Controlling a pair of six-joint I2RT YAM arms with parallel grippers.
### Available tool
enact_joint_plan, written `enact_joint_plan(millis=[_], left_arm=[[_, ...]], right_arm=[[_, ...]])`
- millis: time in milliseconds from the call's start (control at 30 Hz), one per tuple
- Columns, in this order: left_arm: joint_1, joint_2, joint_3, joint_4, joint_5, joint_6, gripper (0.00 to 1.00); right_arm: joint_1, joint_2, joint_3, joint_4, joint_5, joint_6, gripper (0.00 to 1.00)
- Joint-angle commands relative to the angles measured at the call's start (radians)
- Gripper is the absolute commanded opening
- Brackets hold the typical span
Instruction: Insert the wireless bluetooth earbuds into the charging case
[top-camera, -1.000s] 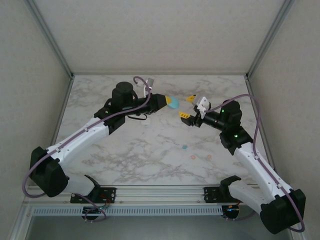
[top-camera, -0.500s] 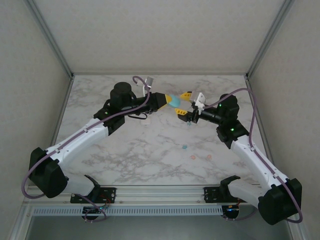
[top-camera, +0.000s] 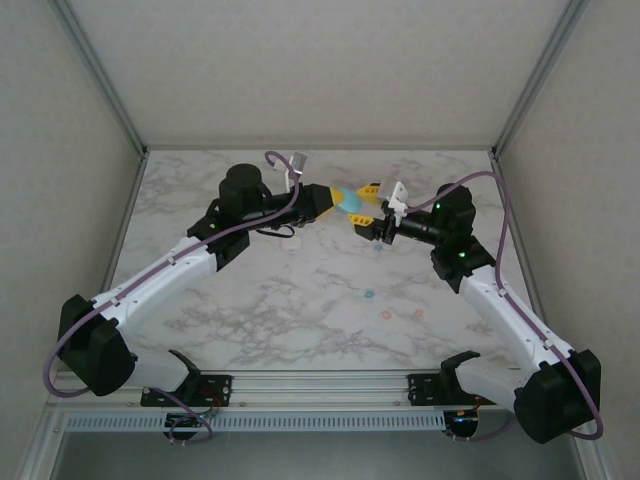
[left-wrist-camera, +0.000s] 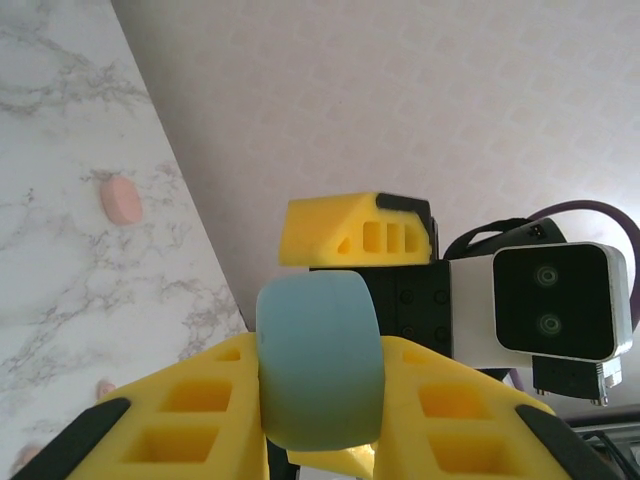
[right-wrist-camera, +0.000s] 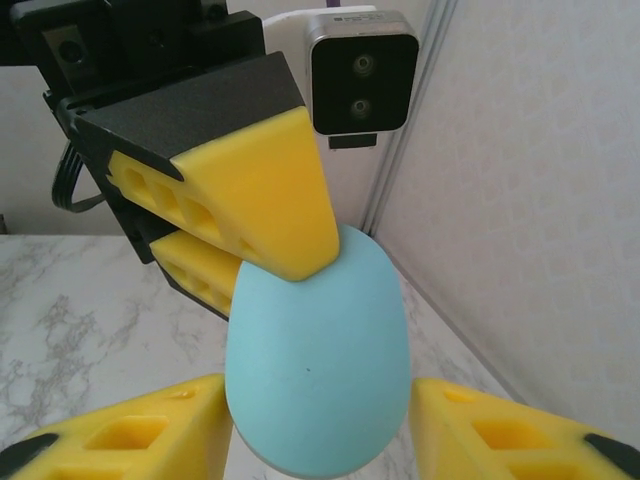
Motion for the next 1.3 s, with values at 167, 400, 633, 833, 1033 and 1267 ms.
enact_joint_plan(millis=[167, 400, 633, 833, 1033, 1267], left_arm=[[0.006, -0.016, 0.003, 0.018, 0.026, 0.024, 0.22], [0.006, -0.057, 0.03, -0.108, -0.036, 0.194, 0.58], [0.006, -0.197, -0.028, -0.226, -0.151, 0.746, 0.67], [0.011, -0.343, -0.265, -0.028, -0.137, 1.181, 0.71], [0.025, -0.268, -0.206, -0.044, 0.013, 1.157, 0.65], [0.025, -0.233, -0.193, 0.028, 0.105, 1.109, 0.66]], right_arm=[[0.006, 0.0, 0.049, -0.046, -0.021, -0.002, 0.37], [0.005, 0.016, 0.102, -0.168, -0.098, 0.001, 0.32], [0.005, 0.058, 0.194, -0.329, -0.184, 0.008, 0.33], [0.005, 0.136, 0.327, -0.53, -0.322, -0.029, 0.33], [0.015, 0.14, 0.347, -0.546, -0.362, -0.06, 0.33], [0.035, 0.143, 0.353, -0.579, -0.362, -0.104, 0.34]])
